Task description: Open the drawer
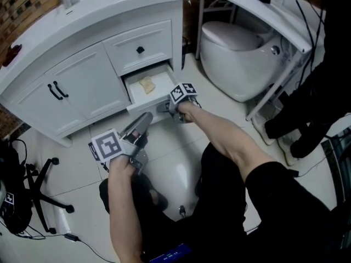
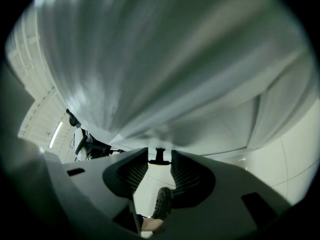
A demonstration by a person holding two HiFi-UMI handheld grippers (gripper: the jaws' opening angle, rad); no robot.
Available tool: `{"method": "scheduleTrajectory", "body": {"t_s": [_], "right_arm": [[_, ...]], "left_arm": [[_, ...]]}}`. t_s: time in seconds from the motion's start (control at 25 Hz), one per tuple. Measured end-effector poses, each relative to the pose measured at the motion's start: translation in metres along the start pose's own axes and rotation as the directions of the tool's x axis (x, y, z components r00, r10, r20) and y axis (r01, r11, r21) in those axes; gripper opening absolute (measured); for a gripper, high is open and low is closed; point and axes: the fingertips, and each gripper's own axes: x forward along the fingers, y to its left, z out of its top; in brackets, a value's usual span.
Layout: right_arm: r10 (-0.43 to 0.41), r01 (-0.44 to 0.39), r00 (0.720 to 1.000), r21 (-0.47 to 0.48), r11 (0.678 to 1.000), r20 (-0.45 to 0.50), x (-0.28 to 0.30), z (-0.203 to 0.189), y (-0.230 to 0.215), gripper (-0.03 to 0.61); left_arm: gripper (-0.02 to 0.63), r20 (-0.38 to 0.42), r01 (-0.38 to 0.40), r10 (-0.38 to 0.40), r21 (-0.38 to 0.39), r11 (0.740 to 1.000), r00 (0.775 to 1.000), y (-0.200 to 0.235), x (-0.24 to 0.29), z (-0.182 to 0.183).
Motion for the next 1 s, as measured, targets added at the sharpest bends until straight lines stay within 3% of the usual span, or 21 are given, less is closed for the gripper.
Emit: {"method": "scheduleTrajectory", "body": {"t_s": [0.08,0.2,0.48,1.0], "right_arm": [[0.005,-0.005,1.0,0.004,1.0,-0.001,-0.001,-0.001,0.002,0.156],[-0.001,0.001,1.0,0.008,1.0,0.007,-0.002,-0.002,0.001,0.154],[-0.016,0.016,0.999,0.002,1.0,0.036,-0.007,-0.007,0.008,0.154],[0.113,-0.111,0.993,-0.06,0.992,0.044,-0.039,-0.045,0.062,0.146]], "left_arm": [[0.107,0.001,0.01,-0.01,-0.013,1.0,1.0,-0.002,0.003,-0.002],[0.107,-0.018,0.02,-0.019,0.038,0.999,1.0,-0.012,0.006,-0.003],[0.107,-0.027,0.004,-0.003,0.029,1.0,1.0,-0.016,-0.001,-0.015],[0.107,0.014,0.033,-0.033,0.009,0.999,0.999,-0.033,-0.022,-0.025]]}}
